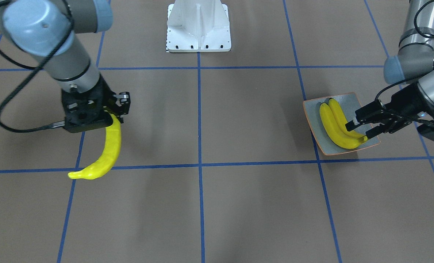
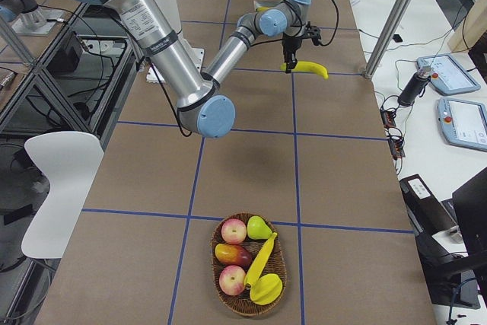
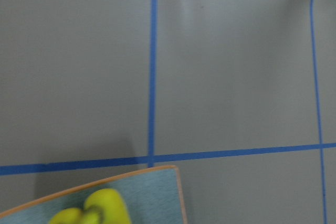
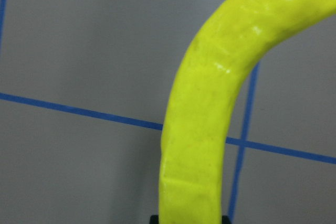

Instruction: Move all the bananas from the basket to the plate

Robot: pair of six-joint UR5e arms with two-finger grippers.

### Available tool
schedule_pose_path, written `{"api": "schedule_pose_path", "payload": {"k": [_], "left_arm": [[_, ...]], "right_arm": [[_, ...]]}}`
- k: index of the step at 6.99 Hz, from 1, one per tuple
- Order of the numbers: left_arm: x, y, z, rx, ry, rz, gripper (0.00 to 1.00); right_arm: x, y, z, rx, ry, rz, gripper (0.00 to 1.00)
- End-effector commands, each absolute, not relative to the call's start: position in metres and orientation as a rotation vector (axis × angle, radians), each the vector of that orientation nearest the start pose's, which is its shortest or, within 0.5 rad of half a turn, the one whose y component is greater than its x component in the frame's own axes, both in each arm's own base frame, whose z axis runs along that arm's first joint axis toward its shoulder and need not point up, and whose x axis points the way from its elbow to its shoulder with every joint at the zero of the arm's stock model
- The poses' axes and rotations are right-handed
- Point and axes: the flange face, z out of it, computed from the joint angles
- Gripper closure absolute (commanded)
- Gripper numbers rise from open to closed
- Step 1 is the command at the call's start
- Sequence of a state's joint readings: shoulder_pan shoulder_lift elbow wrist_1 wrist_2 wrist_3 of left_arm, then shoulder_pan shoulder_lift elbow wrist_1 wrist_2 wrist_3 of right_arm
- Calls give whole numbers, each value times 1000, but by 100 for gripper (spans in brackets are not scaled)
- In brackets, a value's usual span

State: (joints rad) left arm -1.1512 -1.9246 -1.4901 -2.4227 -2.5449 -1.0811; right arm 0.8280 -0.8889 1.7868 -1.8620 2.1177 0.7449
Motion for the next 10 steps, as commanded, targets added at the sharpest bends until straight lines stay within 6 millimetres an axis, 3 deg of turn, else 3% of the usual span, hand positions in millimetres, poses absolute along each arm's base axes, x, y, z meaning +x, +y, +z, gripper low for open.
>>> {"api": "schedule_pose_path", "payload": {"k": [1, 2, 3, 4, 7, 10], "left_arm": [[297, -583, 291, 130, 1386, -49, 1], [362, -565, 243, 133, 1418, -139, 0], [414, -543, 214, 146, 1437, -179, 0], [438, -531, 195, 151, 1453, -195, 0], [450, -529, 178, 155, 1468, -196, 0], [450, -529, 178, 156, 1468, -197, 0]], "right_arm": [[-440, -485, 157, 85, -786, -130, 100], [-458, -471, 146, 96, -787, -154, 100], [-473, -458, 139, 113, -777, -166, 100], [-487, -445, 140, 127, -760, -180, 100], [-513, -414, 122, 136, -729, -225, 100], [-512, -410, 116, 200, -833, -249, 100]]}}
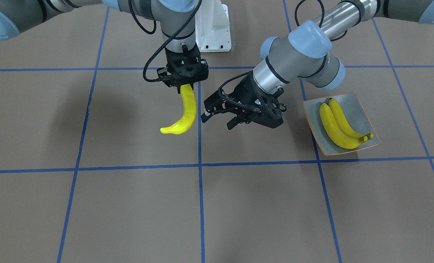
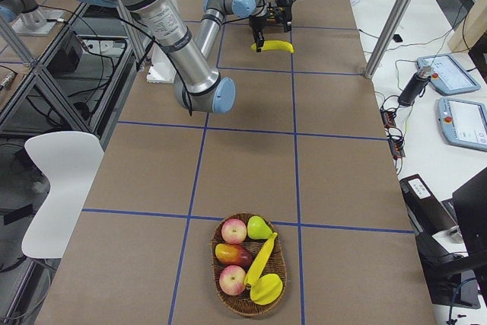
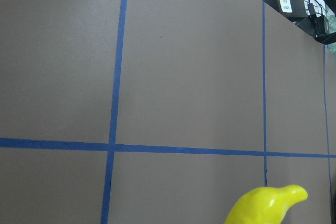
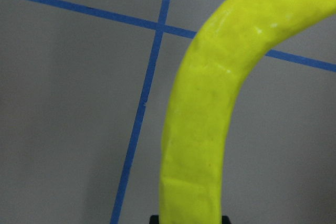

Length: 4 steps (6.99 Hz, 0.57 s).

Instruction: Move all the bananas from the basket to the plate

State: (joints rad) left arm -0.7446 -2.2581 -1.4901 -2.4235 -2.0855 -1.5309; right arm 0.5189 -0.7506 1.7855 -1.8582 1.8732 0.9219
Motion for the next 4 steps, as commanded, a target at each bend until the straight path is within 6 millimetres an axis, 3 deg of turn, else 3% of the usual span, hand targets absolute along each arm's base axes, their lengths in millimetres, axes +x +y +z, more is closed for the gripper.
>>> {"api": "schedule_pose_path", "payload": {"k": [1, 4], "left_arm": [[449, -531, 179, 159, 1467, -199, 0], [444, -527, 155, 154, 1505, -209, 0]], "right_arm": [[-511, -409, 114, 212, -853, -253, 100], [-498, -403, 126, 282, -1015, -290, 100]]}}
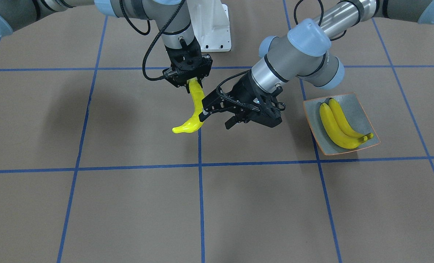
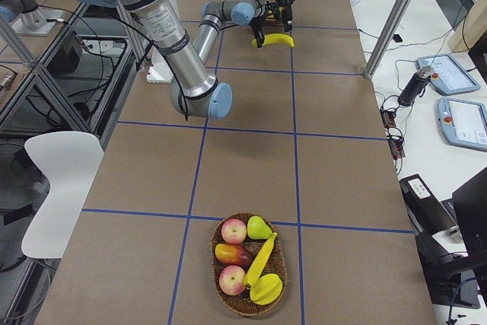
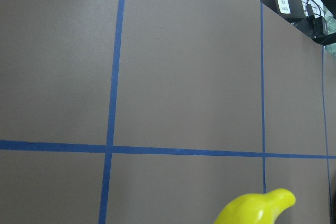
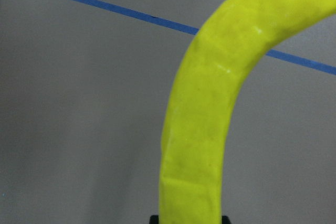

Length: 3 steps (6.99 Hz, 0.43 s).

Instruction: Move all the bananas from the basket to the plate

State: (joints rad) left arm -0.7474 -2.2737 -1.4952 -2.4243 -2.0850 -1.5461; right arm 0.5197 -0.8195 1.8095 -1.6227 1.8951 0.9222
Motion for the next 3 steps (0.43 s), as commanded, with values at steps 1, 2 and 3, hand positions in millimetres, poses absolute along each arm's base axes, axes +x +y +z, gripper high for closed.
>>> {"api": "schedule_pose_path", "payload": {"k": [1, 2, 3], "left_arm": [[442, -526, 153, 155, 1508, -208, 0], [442, -527, 154, 156, 1506, -210, 0], [441, -526, 154, 156, 1508, -209, 0]], "right_arm": [[-487, -409, 132, 279, -1084, -290, 100], [-475, -415, 135, 274, -1144, -284, 100], [-464, -421, 135, 273, -1186, -275, 100]]}}
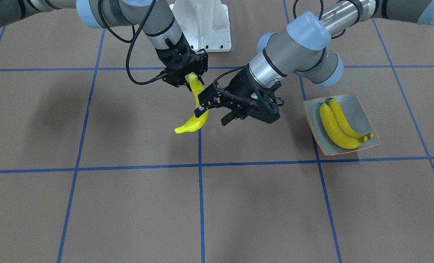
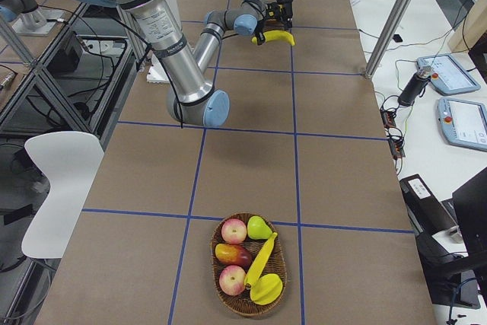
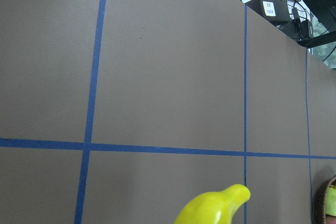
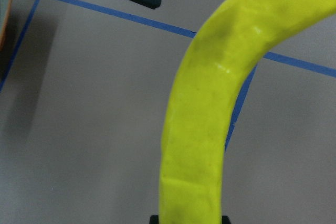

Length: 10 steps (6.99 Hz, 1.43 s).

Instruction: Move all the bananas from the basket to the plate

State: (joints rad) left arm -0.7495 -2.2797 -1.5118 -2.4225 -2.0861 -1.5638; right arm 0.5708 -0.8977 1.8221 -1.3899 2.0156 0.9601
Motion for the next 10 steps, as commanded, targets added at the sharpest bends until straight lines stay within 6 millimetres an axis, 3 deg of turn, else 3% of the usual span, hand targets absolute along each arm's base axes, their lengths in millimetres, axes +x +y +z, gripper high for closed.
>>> {"api": "schedule_pose_path", "payload": {"k": [1, 3, 10], "left_arm": [[442, -527, 153, 155, 1508, -210, 0], [442, -525, 147, 138, 1521, -227, 0], [451, -514, 133, 120, 1546, -210, 0]], "right_arm": [[-457, -421, 136, 291, -1229, -258, 100], [-449, -416, 155, 320, -1307, -242, 100], [-447, -410, 145, 329, -1379, -228, 100]]}}
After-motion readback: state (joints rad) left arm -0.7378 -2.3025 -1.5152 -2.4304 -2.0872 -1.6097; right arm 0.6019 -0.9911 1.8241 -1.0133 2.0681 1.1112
